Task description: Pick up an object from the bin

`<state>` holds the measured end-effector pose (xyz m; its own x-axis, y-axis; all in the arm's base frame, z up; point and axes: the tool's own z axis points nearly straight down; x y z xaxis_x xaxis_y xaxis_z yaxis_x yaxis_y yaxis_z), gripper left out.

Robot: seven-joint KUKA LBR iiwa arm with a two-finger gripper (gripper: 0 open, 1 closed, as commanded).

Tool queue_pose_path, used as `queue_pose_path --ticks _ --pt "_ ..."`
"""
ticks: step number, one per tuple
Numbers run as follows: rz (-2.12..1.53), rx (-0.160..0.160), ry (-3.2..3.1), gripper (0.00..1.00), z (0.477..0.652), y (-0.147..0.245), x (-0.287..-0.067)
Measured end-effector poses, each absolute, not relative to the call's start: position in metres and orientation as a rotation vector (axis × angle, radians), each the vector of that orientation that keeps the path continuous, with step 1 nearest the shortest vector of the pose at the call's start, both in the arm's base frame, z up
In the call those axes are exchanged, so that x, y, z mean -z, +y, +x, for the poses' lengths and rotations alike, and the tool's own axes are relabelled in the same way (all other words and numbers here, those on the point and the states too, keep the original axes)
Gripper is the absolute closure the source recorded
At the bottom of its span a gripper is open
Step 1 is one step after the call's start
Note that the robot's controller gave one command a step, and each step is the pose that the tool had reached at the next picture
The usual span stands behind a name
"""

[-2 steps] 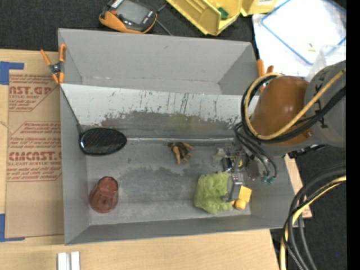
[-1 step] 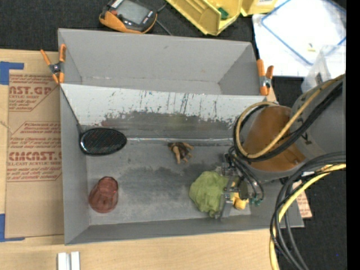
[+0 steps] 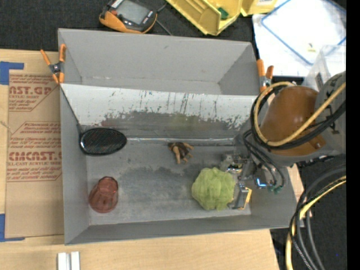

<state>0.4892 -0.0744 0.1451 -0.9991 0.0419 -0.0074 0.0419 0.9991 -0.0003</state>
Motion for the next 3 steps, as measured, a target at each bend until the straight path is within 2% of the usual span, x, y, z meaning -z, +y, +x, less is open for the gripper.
queue_pose_path --ticks 1,2,3 --pt "0.015 -0.004 3.150 0.00 0.484 -0.029 -0.100" --pt "-0.252 0.008 3.105 0.00 0.484 -0.073 -0.072" --pt "-0.940 -0.009 3.001 1.00 0.485 -0.001 -0.070"
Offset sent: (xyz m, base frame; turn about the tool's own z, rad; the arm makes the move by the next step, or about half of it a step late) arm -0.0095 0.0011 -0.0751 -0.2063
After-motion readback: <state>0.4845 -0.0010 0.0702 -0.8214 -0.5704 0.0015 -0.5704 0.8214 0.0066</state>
